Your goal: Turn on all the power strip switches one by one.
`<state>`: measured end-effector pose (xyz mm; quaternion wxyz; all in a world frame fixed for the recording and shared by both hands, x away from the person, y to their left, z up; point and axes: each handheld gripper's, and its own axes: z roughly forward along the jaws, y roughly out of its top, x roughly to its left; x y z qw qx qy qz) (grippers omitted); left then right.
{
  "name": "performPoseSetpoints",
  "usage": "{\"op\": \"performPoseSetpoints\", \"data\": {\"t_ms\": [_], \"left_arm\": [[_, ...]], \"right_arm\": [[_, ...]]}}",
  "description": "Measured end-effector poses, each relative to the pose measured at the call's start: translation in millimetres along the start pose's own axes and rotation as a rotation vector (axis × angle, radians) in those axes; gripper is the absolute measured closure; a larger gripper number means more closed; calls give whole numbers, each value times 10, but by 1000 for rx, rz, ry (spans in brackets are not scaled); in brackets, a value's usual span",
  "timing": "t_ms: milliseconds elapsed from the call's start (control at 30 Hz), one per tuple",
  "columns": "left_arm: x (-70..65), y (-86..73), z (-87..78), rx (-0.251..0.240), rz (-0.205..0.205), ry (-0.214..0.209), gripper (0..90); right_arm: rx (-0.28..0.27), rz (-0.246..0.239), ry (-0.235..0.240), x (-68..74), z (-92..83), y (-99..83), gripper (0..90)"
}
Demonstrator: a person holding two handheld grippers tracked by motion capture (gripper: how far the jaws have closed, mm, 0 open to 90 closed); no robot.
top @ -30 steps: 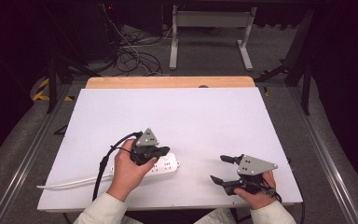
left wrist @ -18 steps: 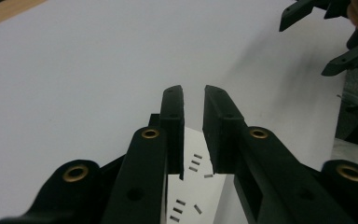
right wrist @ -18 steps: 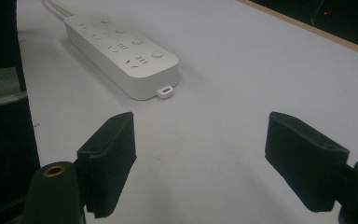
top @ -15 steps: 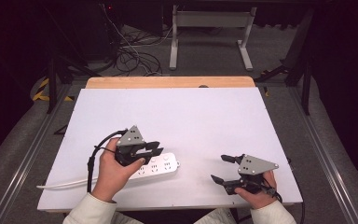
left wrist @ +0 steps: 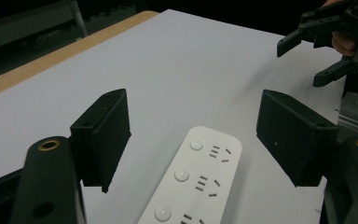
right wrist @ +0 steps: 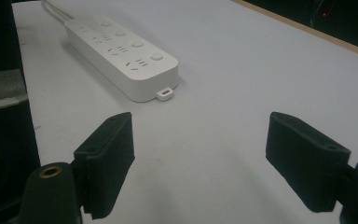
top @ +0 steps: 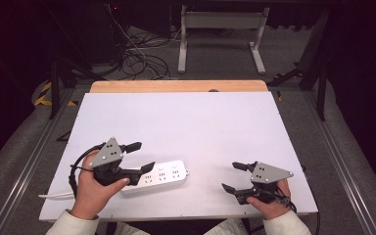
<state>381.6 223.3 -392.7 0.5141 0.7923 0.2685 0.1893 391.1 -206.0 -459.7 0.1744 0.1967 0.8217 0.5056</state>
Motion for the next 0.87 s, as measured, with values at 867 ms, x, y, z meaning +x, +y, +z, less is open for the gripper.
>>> {"op": "performPoseSetpoints", "data": {"t_ms": [867], "left_arm": [[182,-1004,-411,-26,-96,98,153]], "right_arm": [[-16,48,-7,-47,-13,-15,165]]}}
